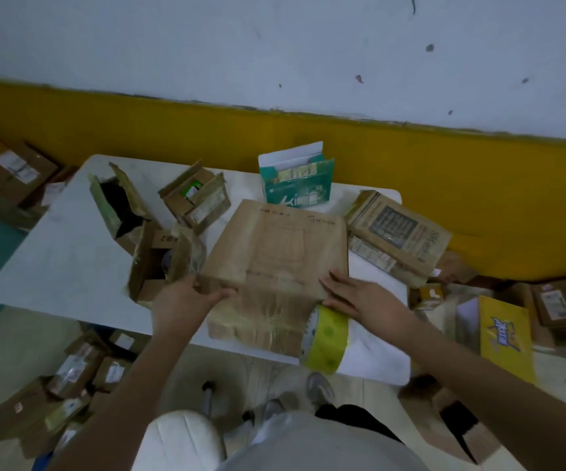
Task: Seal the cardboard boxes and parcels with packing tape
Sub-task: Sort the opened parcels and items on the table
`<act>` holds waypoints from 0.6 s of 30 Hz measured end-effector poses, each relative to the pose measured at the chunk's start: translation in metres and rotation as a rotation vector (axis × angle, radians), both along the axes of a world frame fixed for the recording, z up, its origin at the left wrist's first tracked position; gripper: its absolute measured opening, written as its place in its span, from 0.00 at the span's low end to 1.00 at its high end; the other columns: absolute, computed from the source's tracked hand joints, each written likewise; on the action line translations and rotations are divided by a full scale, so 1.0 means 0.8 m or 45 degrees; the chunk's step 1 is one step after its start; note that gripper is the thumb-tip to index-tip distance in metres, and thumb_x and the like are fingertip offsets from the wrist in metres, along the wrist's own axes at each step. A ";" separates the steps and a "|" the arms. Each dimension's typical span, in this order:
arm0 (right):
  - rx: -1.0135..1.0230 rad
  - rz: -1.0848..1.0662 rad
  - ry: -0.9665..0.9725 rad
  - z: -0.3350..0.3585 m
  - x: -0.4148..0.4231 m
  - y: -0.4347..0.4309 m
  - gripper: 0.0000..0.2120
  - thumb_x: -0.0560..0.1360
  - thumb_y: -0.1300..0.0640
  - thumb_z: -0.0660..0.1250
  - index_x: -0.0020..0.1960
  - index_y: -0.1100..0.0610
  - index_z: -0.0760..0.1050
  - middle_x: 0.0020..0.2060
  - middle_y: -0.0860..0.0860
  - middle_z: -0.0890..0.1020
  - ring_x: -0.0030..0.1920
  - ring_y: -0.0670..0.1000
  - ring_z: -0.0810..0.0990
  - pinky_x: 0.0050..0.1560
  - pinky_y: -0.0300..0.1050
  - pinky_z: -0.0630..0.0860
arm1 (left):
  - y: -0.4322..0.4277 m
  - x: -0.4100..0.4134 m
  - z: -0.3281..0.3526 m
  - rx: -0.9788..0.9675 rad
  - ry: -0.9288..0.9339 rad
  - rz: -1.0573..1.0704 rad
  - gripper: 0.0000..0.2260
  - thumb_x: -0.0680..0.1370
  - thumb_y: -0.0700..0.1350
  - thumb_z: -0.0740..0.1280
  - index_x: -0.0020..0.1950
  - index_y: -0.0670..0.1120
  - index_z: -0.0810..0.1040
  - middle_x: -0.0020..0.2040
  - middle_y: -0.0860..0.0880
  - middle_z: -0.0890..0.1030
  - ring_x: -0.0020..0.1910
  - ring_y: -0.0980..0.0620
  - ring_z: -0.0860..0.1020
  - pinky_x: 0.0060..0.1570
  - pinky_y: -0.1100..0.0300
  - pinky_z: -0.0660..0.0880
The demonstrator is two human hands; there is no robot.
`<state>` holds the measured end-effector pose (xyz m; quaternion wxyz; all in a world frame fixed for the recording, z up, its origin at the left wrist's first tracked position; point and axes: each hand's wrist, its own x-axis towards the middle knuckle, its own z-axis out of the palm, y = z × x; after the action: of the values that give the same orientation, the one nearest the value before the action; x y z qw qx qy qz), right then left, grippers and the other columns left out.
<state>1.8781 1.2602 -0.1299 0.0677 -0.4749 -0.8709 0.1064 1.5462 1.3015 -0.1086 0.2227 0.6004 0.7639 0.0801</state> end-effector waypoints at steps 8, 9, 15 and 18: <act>-0.889 -0.738 0.800 0.070 0.021 0.118 0.17 0.79 0.72 0.58 0.39 0.61 0.80 0.27 0.57 0.81 0.25 0.49 0.81 0.29 0.43 0.79 | 0.103 0.038 0.046 0.260 0.217 -0.092 0.24 0.73 0.67 0.65 0.59 0.52 0.78 0.46 0.50 0.83 0.48 0.46 0.82 0.44 0.55 0.76; -0.918 -0.801 0.754 0.059 0.025 0.132 0.16 0.80 0.71 0.58 0.38 0.62 0.78 0.24 0.55 0.80 0.24 0.49 0.80 0.28 0.44 0.78 | 0.111 0.044 0.037 0.182 0.125 -0.098 0.25 0.73 0.66 0.67 0.63 0.52 0.77 0.50 0.48 0.83 0.52 0.44 0.81 0.48 0.52 0.77; -0.983 -0.879 0.677 0.028 0.043 0.157 0.14 0.81 0.66 0.60 0.39 0.64 0.78 0.24 0.54 0.81 0.25 0.48 0.82 0.31 0.43 0.81 | 0.102 0.146 0.034 0.218 -0.221 -0.278 0.25 0.79 0.59 0.63 0.70 0.46 0.71 0.66 0.45 0.74 0.64 0.47 0.73 0.61 0.57 0.68; -0.935 -0.847 0.653 0.027 0.043 0.157 0.14 0.81 0.66 0.57 0.42 0.60 0.78 0.28 0.53 0.82 0.26 0.48 0.82 0.31 0.41 0.81 | 0.087 0.210 0.068 -0.180 -0.792 -0.298 0.21 0.81 0.61 0.60 0.63 0.47 0.78 0.54 0.53 0.80 0.55 0.52 0.78 0.54 0.59 0.71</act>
<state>1.9123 1.3858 -0.1084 0.1375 -0.6755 -0.5356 0.4878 1.7145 1.3709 -0.0541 0.4938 0.6138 0.5890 0.1801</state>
